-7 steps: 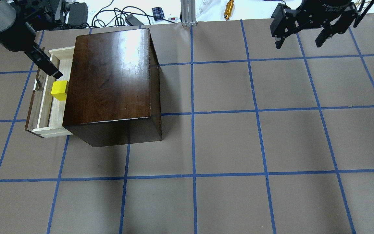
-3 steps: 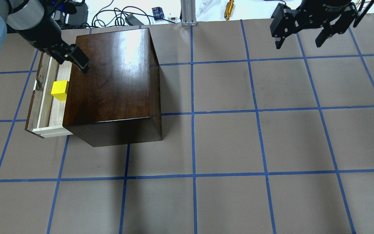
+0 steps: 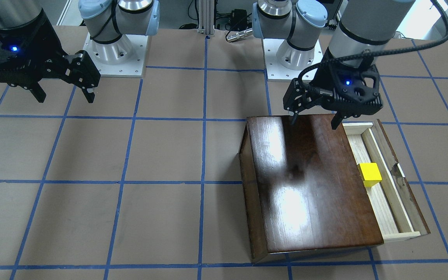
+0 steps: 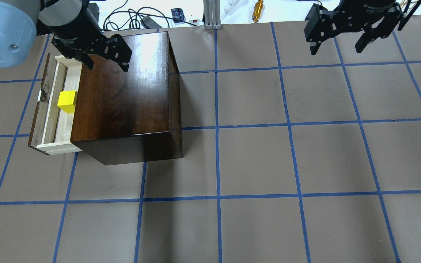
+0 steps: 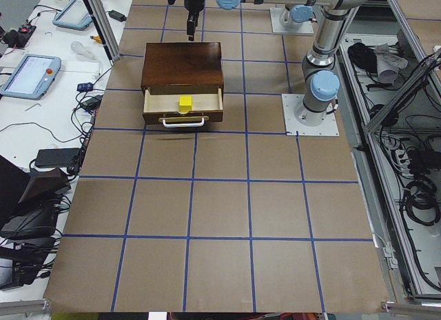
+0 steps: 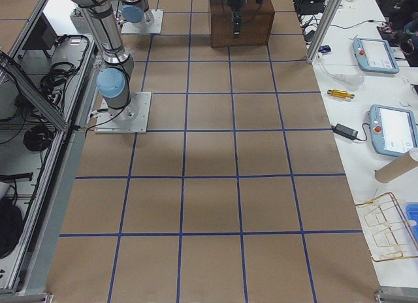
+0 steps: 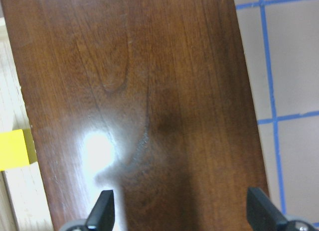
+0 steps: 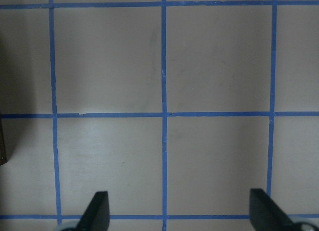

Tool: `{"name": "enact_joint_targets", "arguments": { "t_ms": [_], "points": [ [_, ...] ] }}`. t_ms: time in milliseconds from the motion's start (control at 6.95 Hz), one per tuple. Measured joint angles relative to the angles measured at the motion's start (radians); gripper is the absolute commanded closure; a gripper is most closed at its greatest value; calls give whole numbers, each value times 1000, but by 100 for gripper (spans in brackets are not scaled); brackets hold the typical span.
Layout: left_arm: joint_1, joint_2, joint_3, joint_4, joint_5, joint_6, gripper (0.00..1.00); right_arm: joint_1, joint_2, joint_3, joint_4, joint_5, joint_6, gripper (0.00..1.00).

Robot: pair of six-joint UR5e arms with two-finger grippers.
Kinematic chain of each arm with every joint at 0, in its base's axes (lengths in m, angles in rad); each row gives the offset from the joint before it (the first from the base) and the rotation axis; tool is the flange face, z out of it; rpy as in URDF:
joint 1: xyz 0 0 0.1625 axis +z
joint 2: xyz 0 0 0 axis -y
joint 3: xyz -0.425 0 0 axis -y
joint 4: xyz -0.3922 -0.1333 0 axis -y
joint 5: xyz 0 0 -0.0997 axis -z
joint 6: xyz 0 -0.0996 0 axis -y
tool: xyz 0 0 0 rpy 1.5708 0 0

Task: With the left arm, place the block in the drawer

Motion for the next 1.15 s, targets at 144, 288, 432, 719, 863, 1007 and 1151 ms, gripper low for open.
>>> {"name": "enact_joint_targets", "arguments": {
  "t_ms": [144, 288, 432, 719, 863, 1007, 1151],
  "points": [
    [-1, 10, 23, -26, 11, -34, 5, 0, 0, 0, 0, 0, 0, 0],
    [6, 13, 49, -43, 27, -51, 4, 0, 0, 0, 0, -1, 0, 0],
    [14, 9, 67, -55, 35, -70, 4, 0, 1, 0, 0, -1, 0, 0],
    [22, 4, 77, -80, 36, -89, 3, 0, 0, 0, 0, -1, 0, 0],
    [23, 0, 77, -96, 34, -85, 3, 0, 0, 0, 0, -1, 0, 0],
    [21, -7, 76, -108, 34, -76, 2, 0, 0, 0, 0, 0, 0, 0],
    [22, -7, 78, -121, 34, -62, 2, 0, 0, 0, 0, 0, 0, 0]
  ]
}}
